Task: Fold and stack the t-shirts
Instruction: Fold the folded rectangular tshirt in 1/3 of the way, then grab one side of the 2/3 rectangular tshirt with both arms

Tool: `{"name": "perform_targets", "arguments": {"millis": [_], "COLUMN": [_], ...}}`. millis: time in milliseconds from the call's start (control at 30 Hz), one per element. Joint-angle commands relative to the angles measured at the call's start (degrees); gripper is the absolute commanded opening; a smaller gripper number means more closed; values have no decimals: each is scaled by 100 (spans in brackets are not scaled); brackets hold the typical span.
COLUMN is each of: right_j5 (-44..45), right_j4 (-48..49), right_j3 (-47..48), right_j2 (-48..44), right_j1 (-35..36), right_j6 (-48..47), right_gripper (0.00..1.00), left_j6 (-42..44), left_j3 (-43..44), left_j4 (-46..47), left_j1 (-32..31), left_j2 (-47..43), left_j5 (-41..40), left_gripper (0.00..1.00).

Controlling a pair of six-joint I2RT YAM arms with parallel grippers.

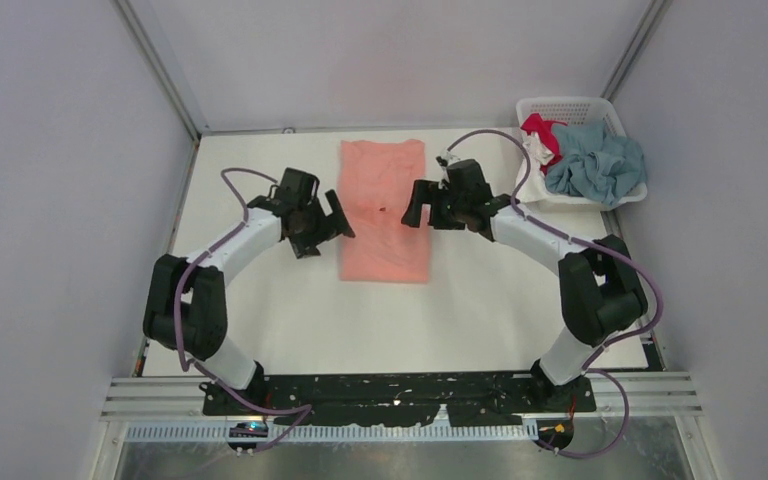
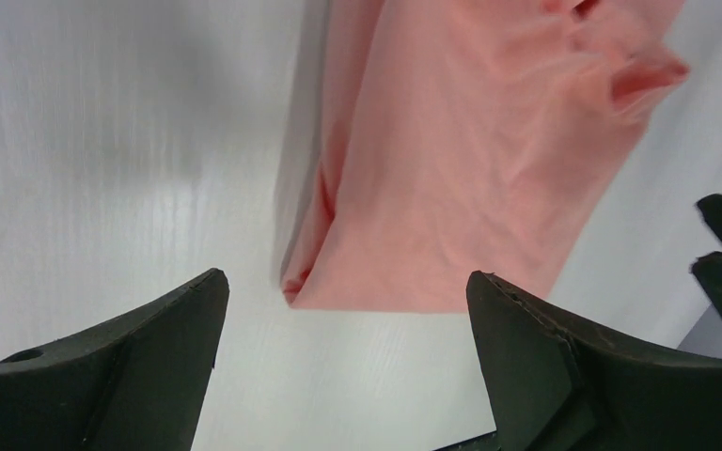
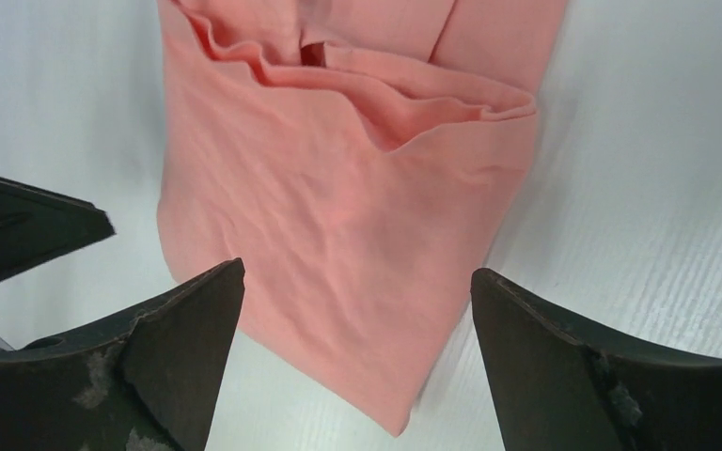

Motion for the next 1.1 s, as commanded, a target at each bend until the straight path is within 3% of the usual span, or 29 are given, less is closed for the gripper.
{"name": "perform_targets", "arguments": {"millis": [0,233,433,600,733,833,967,1067], "right_j5": [-297,-607,-231,-81,-106,-48,77,110], "right_j4": [-158,-230,-456,-682,-567,-383,120,229], "right_j3": [355,1067,2621,3272,2672,1600,168,-763], "right_j2": [221,1202,2545,2861,2079,1346,242,-484], "right_j1": [201,267,233,186,188,192,193,208], "right_j6": [-799,-924,-673,-457,-388,-298,-53,58], "right_gripper": [95,95,95,95,95,95,95,95], "left_j6": [-9,-56,-43,-32,4,56,110,137], "left_j3": [-730,-1136,-1181,-1478,-1634,-1647,-1539,-1497], "left_j4": [285,482,521,451,432,492,524,617], "left_j1": [-48,-53,-81,-140,-149,-157,-158,-167], "left_j2": [12,177,484,421,380,430,582,665], "left_j5": [549,712,901,743,725,762,828,926], "left_gripper": [98,77,51,47,45,42,28,23]}}
